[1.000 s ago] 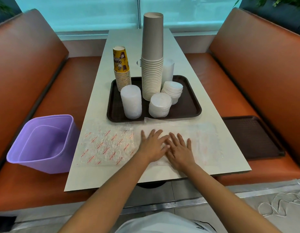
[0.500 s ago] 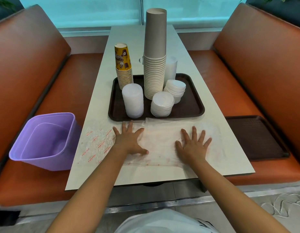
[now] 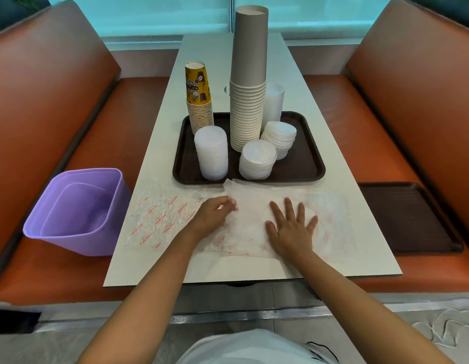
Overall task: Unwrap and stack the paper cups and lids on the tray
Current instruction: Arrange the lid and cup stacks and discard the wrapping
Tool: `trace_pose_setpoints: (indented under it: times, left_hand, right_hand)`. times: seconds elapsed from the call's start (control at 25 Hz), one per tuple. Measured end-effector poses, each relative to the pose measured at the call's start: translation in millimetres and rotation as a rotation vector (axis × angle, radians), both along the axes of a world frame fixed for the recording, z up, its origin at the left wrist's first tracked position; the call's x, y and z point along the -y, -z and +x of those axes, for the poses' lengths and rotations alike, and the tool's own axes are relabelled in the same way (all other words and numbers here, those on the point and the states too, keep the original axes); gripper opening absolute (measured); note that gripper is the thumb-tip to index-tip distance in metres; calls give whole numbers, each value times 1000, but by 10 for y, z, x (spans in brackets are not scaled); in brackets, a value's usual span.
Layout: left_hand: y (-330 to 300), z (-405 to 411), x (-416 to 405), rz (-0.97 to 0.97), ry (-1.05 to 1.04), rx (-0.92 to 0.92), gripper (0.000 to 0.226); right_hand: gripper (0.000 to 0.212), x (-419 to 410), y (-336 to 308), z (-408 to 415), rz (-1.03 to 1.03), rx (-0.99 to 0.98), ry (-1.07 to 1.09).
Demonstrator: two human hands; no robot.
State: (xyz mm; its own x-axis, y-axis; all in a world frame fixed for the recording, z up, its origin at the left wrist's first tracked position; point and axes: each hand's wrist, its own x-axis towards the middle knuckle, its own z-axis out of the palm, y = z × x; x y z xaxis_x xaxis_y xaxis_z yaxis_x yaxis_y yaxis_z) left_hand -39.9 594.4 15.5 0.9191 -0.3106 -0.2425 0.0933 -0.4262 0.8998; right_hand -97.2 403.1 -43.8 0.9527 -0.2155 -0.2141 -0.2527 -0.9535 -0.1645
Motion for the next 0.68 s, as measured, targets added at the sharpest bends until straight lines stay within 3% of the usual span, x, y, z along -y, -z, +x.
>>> trace_pose_setpoints:
  times: [0.08,0.16,0.24,0.36,0.4,0.56,0.64,0.68]
  left_hand:
    - [-18,-28,6,-262,-64,-85,29]
    - [-22,-45,-2,-306,1,-177,20]
    - [8,-54,-32,-123,178,-183,9]
    - [25,-60,-88,161,364,-120,10]
    - [-5,-47,-125,211,349,-108,2]
    - [-191,51,-332,405,252,-152,39]
    - [-247,104,-443,489,247,-151,45]
    - [-269,110,-454,437,226,-132,44]
  right_hand:
    - [57,-5,-3,1,8,0,5]
    - [57,-13,2,-2,11,-1,7]
    - [57,-6,7,-1,8,-13,7]
    - [57,0,-12,-5,3,-20,8]
    - [57,-1,-19,-5,3,-21,7]
    - [57,-4,-22,-2,-4,-19,8]
    - [57,-6,-18,-1,-2,-24,6]
    - [57,-6,-17,-3,-4,-24,6]
